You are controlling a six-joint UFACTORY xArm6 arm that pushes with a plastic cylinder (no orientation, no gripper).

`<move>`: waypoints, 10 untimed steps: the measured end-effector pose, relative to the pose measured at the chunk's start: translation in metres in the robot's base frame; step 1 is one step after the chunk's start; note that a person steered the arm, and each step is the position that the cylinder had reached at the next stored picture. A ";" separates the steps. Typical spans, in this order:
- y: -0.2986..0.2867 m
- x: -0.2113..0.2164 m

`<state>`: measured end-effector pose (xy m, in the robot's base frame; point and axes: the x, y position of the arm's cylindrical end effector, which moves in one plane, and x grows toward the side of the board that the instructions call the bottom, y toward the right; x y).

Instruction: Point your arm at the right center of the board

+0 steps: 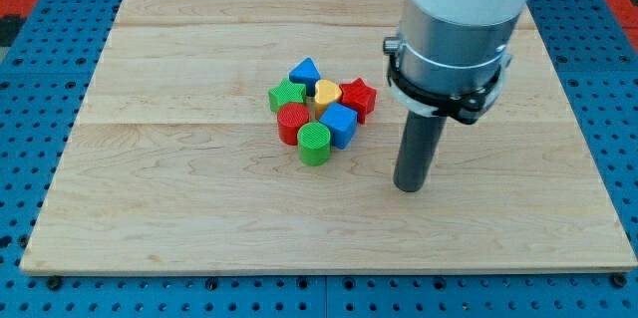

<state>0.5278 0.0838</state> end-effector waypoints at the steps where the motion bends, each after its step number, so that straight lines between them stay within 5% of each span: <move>1: -0.003 0.000; 5: 0.018 -0.035; 10: 0.165 -0.067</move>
<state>0.4607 0.2491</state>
